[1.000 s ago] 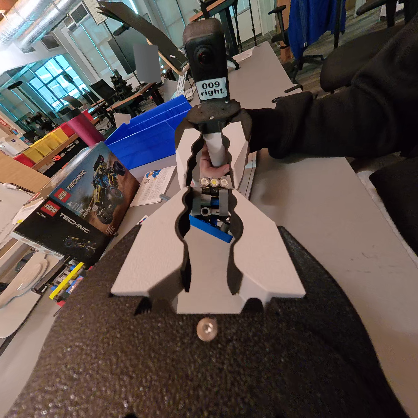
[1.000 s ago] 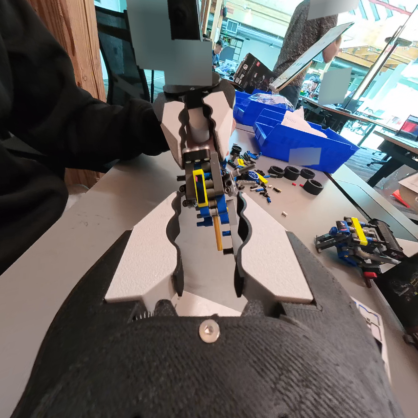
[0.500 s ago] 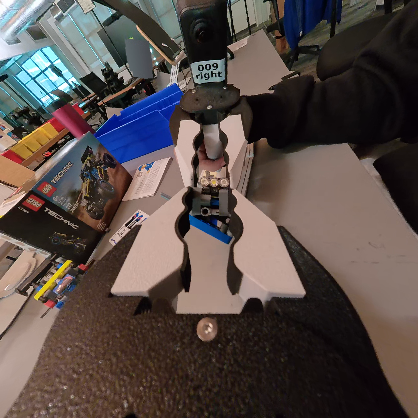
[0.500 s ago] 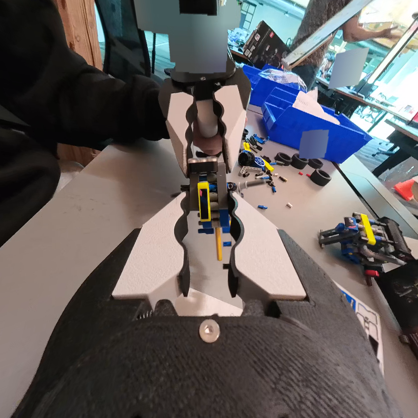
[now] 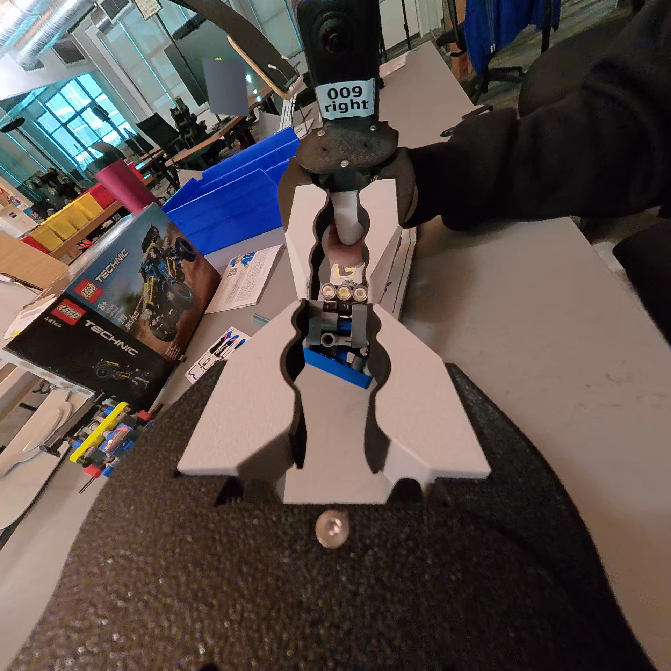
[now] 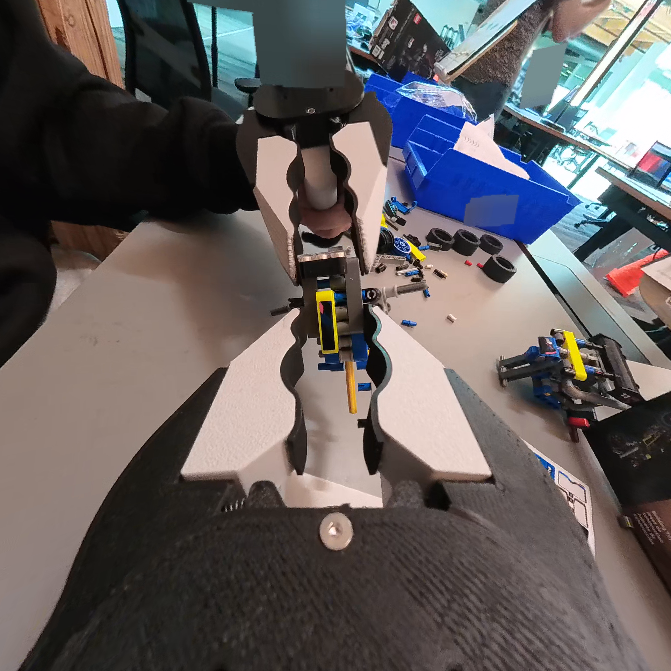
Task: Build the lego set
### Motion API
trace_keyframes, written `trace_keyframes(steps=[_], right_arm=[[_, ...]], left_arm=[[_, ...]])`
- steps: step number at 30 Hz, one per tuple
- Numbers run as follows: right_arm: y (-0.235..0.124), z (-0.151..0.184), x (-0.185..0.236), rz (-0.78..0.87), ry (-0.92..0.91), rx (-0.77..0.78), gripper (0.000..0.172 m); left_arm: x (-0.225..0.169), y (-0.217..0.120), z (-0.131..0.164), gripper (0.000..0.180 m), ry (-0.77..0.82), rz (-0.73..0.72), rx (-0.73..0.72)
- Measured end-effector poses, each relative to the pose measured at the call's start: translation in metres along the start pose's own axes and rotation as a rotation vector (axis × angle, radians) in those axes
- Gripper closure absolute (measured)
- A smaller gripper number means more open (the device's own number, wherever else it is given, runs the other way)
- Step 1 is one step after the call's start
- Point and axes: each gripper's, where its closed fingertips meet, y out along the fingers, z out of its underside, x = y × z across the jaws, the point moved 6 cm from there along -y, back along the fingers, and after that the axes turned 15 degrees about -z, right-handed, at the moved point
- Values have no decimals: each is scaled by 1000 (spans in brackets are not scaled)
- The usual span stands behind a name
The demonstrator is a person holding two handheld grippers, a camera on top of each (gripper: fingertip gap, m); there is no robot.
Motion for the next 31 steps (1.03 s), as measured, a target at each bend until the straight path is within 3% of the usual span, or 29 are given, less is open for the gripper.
trace_keyframes(steps=[13, 17, 20, 31], right_arm=[[-2, 5, 0, -26, 19, -38, 143], [-7, -1, -1, -18, 11, -117, 143], [-11, -6, 0, -19, -4, -183, 143], [-7, -4, 6, -44, -95, -171, 143]], left_arm=[[-2, 3, 1, 152, 1, -7, 16], [0, 2, -7, 151, 7, -62, -3], [1, 1, -8, 146, 54, -103, 64], [-5, -3, -13, 150, 70, -26, 149]])
